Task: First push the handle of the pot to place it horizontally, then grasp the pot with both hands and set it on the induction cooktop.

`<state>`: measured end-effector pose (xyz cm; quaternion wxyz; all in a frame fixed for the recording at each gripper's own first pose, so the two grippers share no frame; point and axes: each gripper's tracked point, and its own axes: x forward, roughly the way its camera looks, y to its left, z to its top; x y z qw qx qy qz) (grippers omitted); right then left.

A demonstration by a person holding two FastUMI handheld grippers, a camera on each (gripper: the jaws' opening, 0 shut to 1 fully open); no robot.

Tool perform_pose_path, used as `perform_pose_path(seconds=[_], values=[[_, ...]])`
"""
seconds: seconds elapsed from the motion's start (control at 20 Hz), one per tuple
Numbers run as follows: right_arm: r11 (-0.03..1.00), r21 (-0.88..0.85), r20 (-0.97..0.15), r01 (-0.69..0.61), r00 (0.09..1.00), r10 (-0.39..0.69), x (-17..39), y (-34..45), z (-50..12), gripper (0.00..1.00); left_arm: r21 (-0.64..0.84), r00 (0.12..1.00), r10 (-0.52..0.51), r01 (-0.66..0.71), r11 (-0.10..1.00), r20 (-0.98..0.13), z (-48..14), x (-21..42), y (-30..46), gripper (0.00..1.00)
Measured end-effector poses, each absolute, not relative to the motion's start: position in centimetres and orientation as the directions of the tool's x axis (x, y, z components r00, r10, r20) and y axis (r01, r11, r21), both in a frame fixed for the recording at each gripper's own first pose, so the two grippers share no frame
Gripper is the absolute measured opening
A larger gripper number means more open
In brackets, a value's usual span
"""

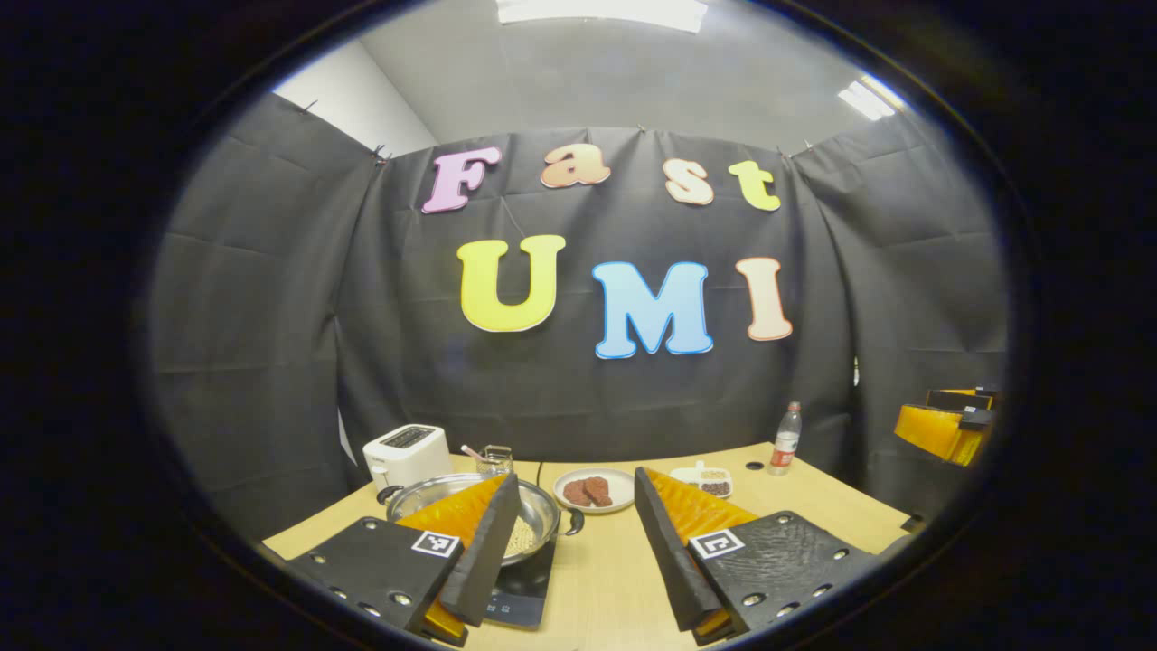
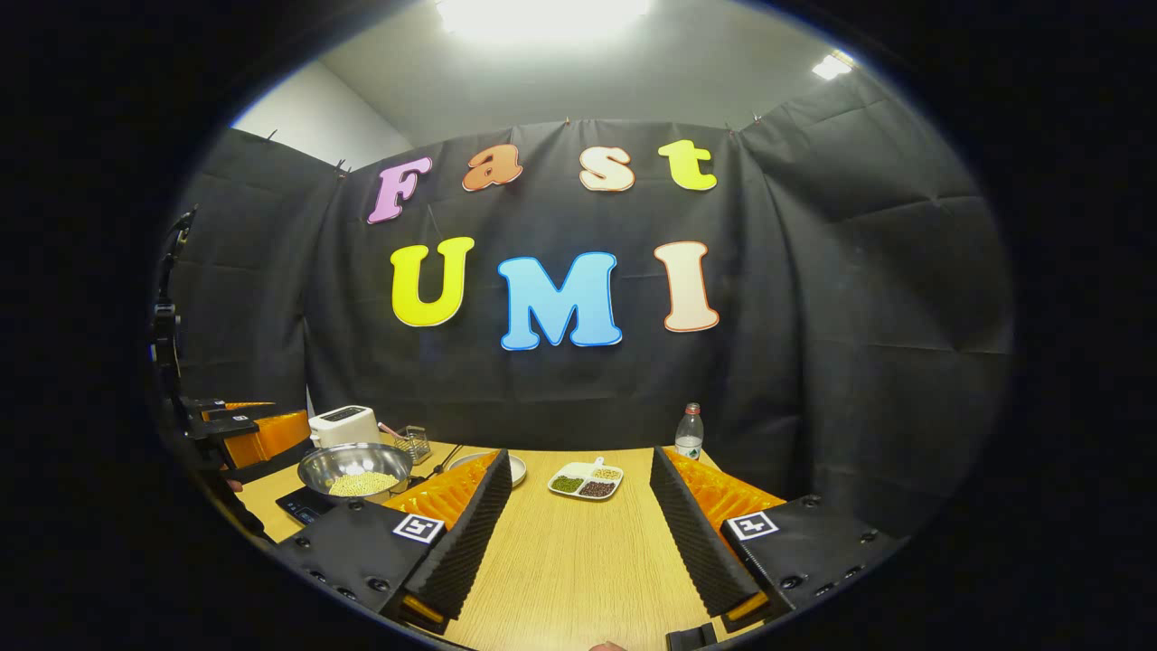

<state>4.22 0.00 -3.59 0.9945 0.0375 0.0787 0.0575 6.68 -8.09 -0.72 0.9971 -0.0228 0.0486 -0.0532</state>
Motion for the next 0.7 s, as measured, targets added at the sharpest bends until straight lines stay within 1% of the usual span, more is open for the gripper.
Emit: perform_pose_path(seconds=[0.4, 0.6, 0.65, 0.7], values=[[0.994, 0.101, -0.104, -0.048, 0.993, 0.058, 0.4, -0.2, -1.8, 0.98, -0.019, 0.992, -0.119, 0.119, 0.993, -0.046, 0.9, 2.0, -5.0, 0.75], [0.997, 0.067, -0.07, -0.026, 0.997, 0.031, -1.6, -1.1, -0.8, 0.98, -0.037, 0.992, -0.122, 0.121, 0.992, -0.031, 1.6, 0.3, -4.0, 0.74], [0.998, 0.065, -0.069, -0.018, 0.997, 0.023, -2.0, -1.3, -0.7, 0.98, -0.039, 0.993, -0.118, 0.117, 0.992, -0.027, 1.6, 0.0, -3.8, 0.77], [0.998, 0.067, -0.07, -0.012, 0.997, 0.016, -2.4, -1.5, -0.6, 0.98, -0.036, 0.993, -0.117, 0.117, 0.993, -0.024, 1.8, -0.4, -3.6, 0.74]])
